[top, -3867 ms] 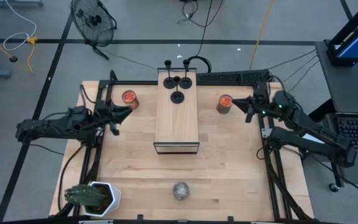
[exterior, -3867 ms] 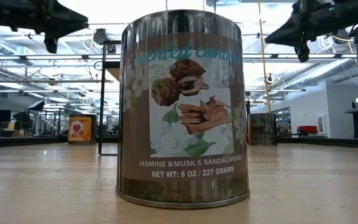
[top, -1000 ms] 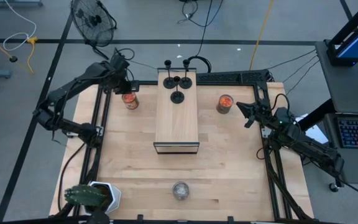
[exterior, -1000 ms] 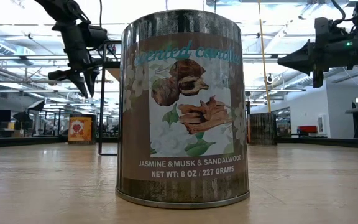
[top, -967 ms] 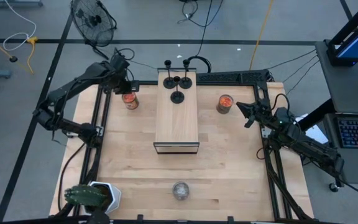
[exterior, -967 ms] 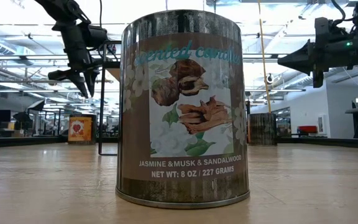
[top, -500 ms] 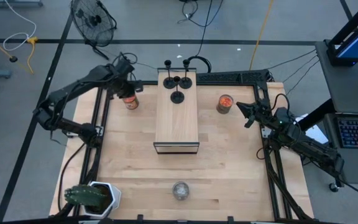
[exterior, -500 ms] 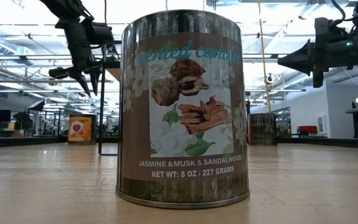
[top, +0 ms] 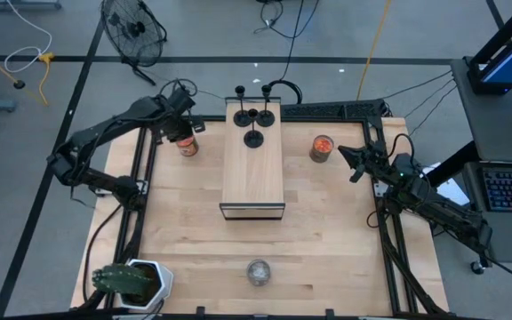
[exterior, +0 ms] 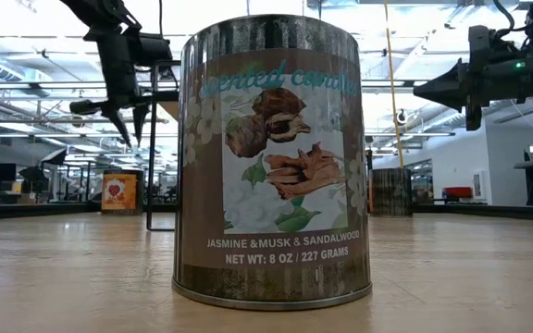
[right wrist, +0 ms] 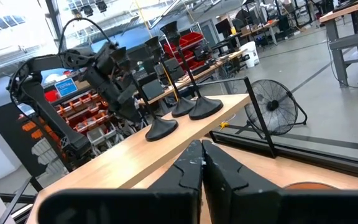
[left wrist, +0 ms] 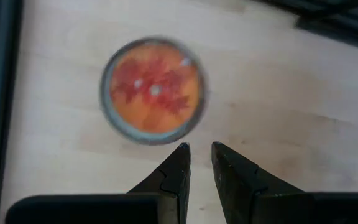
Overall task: Pick & Place candle stick holders
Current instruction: Put the left orange scented candle on the shelf
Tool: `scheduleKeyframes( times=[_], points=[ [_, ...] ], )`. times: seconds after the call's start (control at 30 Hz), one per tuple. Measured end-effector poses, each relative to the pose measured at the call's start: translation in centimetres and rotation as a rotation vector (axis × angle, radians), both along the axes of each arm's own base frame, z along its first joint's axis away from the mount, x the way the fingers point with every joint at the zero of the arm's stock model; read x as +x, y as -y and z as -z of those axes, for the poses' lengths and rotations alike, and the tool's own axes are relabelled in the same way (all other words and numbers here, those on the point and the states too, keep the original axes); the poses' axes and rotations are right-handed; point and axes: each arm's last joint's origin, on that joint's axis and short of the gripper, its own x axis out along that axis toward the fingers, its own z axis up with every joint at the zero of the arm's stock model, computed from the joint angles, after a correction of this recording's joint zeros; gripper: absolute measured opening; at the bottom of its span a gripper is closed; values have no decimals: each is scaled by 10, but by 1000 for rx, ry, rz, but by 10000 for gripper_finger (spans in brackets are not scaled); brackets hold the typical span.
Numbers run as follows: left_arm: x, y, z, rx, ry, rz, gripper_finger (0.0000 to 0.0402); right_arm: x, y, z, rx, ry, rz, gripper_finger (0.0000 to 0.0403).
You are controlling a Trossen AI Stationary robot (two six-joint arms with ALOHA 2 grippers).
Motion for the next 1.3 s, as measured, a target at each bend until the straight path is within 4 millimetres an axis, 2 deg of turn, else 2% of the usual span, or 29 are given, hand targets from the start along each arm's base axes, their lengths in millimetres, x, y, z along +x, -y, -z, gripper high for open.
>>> scheduleKeyframes(
  times=[0.27,0.57,0.7,0.83,1.0,1.3],
  points=[
    [-2,5,18,-61,-7,-26,72,0,0,-1,3,7,-1,0],
    [8,0,14,68,25,175,75,0,0,-1,3,8,-1,0],
    [14,0,12,143,11,217,100,0,0,-1,3,8,-1,0],
    [14,1,12,188,-51,203,147,0,0,-1,4,8,-1,0],
    [15,1,12,206,-79,266,199,0,0,-1,4,8,-1,0],
    [29,-8,42,130,-165,331,212,0,0,-1,3,10,-1,0]
  ],
)
